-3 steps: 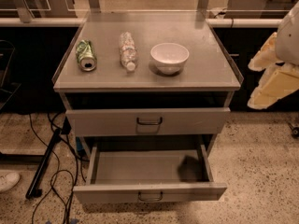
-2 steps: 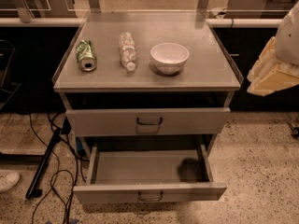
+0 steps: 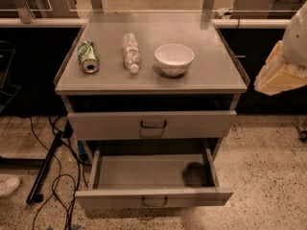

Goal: Close middle drawer

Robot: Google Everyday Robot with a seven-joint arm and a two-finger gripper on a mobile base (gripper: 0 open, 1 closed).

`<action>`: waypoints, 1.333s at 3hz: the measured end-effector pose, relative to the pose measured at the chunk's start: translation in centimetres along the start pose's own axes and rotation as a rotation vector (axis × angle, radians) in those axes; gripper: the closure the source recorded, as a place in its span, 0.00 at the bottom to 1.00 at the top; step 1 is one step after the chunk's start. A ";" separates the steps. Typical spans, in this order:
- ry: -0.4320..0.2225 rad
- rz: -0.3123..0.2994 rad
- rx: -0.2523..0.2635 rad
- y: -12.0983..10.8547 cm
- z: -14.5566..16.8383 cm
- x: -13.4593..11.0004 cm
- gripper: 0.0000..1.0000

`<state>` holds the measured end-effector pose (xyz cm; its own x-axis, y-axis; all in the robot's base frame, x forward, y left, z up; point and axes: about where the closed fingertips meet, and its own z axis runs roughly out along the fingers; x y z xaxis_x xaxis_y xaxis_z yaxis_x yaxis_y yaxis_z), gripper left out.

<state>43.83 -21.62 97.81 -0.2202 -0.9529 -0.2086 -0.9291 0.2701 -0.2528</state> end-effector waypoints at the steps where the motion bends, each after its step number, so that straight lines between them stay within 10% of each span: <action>1: -0.001 0.002 -0.036 1.2 1.7 0.5 1.00; 4: 0.046 0.071 -0.186 7.9 14.0 5.2 1.00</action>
Offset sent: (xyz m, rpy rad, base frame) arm -0.0425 0.0010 -0.1261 0.0194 0.1748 -0.0041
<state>39.49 -22.50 81.54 -0.2970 -0.9387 -0.1752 -0.9486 0.3110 -0.0587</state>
